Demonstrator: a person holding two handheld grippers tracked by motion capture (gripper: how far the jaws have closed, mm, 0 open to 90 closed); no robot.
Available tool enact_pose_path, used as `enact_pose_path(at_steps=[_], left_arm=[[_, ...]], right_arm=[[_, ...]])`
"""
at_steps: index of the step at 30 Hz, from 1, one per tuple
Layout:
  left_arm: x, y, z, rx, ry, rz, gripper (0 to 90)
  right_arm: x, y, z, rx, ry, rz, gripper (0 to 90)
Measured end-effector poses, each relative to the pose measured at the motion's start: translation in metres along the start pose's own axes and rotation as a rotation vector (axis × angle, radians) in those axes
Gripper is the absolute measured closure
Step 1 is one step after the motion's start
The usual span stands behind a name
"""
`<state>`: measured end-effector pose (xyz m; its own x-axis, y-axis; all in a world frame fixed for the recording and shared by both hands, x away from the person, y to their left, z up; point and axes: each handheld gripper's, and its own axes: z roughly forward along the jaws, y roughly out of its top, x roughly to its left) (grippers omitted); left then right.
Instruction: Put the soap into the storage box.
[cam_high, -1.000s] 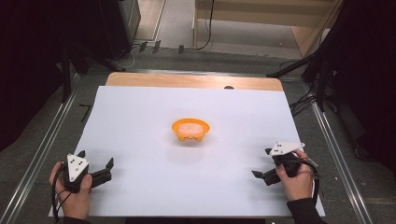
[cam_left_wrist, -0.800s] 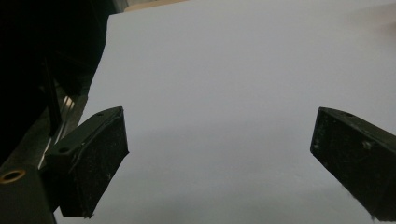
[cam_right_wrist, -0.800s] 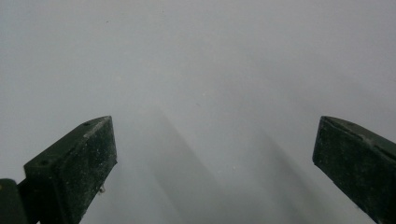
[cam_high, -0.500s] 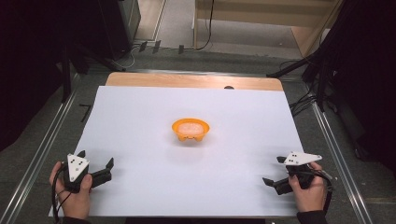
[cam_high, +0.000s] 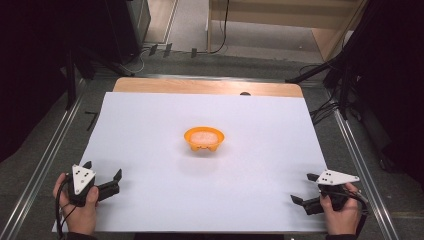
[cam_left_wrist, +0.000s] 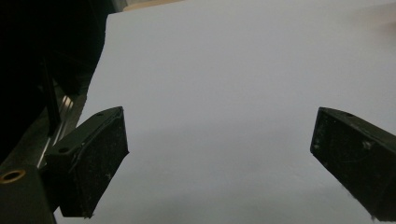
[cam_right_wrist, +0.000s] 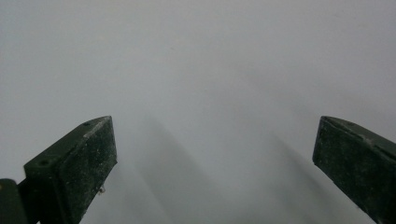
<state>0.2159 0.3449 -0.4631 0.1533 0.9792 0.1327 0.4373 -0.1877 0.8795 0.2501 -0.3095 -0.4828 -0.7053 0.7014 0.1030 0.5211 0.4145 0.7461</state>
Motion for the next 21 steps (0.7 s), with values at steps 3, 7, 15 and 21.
enact_pose_path(at_steps=[3, 7, 15, 21], left_arm=[[0.0, 0.0, 0.0, 0.002, 0.0, 0.0, 4.4], [0.0, 0.0, 0.0, 0.001, -0.001, -0.001, 4.5], [0.0, 0.0, 0.0, 0.001, -0.003, -0.003, 4.5], [0.0, 0.0, 0.0, 0.002, -0.003, -0.004, 4.5]], right_arm=[[-0.003, -0.008, -0.007, -0.017, -0.004, 0.028, 0.0], [-0.005, -0.015, -0.011, -0.017, -0.009, 0.039, 0.0], [-0.011, -0.029, -0.025, -0.055, -0.027, 0.074, 0.0], [-0.01, -0.031, -0.025, -0.047, -0.033, 0.078, 0.0]])
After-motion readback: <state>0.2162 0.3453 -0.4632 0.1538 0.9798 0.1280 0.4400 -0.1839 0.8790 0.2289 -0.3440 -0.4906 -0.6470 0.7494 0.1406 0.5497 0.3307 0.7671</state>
